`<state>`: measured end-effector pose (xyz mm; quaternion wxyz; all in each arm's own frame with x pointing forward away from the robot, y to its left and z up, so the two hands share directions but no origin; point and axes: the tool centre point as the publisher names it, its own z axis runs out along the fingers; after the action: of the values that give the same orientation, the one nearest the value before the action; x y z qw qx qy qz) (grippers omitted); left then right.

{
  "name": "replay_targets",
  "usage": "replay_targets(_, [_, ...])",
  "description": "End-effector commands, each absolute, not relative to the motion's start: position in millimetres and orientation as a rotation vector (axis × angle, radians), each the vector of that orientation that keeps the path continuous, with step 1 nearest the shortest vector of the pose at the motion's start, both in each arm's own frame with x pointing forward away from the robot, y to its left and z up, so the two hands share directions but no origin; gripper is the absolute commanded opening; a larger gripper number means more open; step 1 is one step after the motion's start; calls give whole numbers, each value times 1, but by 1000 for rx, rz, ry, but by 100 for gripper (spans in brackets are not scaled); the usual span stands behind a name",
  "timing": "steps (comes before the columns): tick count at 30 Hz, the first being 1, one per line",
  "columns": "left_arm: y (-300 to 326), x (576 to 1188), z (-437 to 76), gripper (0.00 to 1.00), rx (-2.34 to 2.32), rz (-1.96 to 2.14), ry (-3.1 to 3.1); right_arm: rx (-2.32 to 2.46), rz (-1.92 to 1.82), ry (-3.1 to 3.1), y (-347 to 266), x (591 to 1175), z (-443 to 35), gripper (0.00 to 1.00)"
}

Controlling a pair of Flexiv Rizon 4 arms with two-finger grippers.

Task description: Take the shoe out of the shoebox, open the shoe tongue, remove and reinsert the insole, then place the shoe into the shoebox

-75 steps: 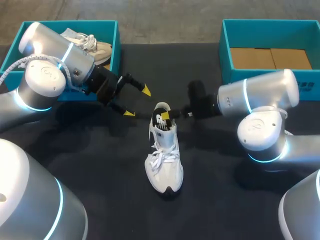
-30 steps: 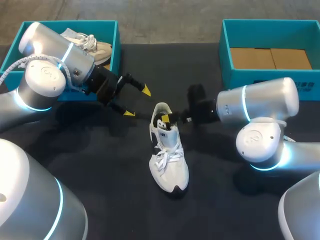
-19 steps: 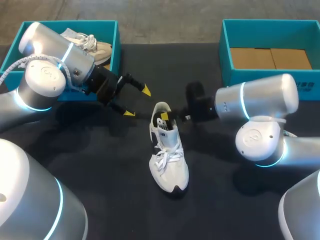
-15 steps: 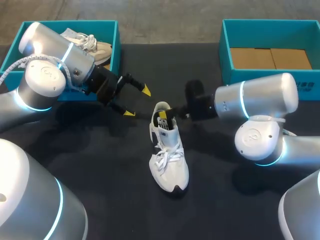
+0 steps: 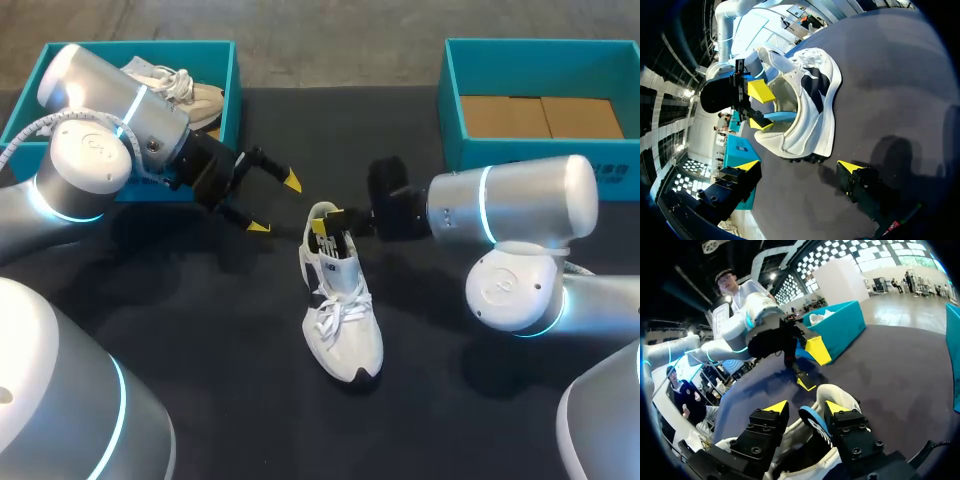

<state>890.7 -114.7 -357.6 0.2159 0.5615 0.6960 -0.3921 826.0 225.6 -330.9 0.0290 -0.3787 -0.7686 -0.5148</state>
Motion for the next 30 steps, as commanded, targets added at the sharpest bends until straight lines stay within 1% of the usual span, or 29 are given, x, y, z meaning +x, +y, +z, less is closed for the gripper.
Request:
replay_targets(1, [-115, 891, -358, 100, 1557, -1086, 1929, -1181, -1595, -2390, 226, 821, -322, 46])
replay_targets(6, [-115, 891, -358, 100, 1557, -1086, 1929, -1189, -1631, -2418, 221, 821, -310, 47])
replay_targets(16, [-115, 891, -358, 100, 1557, -1086, 1929, -1238, -1632, -2474, 208, 816, -290, 45])
replay_targets(17, [-115, 891, -358, 100, 1557, -1086, 1929, -1242, -1618, -2486, 206, 814, -288, 39])
replay_targets(19, [-115, 891, -358, 100, 1557, -1086, 1929, -1262, -1579, -2506, 204, 813, -287, 32])
replay_targets(20, [-115, 891, -358, 100, 1557, -1086, 1929, -1271, -1566, -2509, 203, 812, -287, 18])
replay_targets(21, [-115, 891, -358, 100, 1557, -1086, 1929, -1280, -1549, -2521, 202, 812, -287, 9])
replay_targets(22, [-115, 891, -358, 100, 1557, -1086, 1929, -1280, -1549, -2521, 202, 812, -287, 9])
replay_targets(23, [-115, 891, -358, 100, 1557, -1086, 1929, -1280, -1538, -2527, 203, 811, -287, 0])
replay_targets(30, [-115, 891, -358, 100, 1557, -1086, 1929, -1306, -1408, -2601, 214, 812, -288, 0])
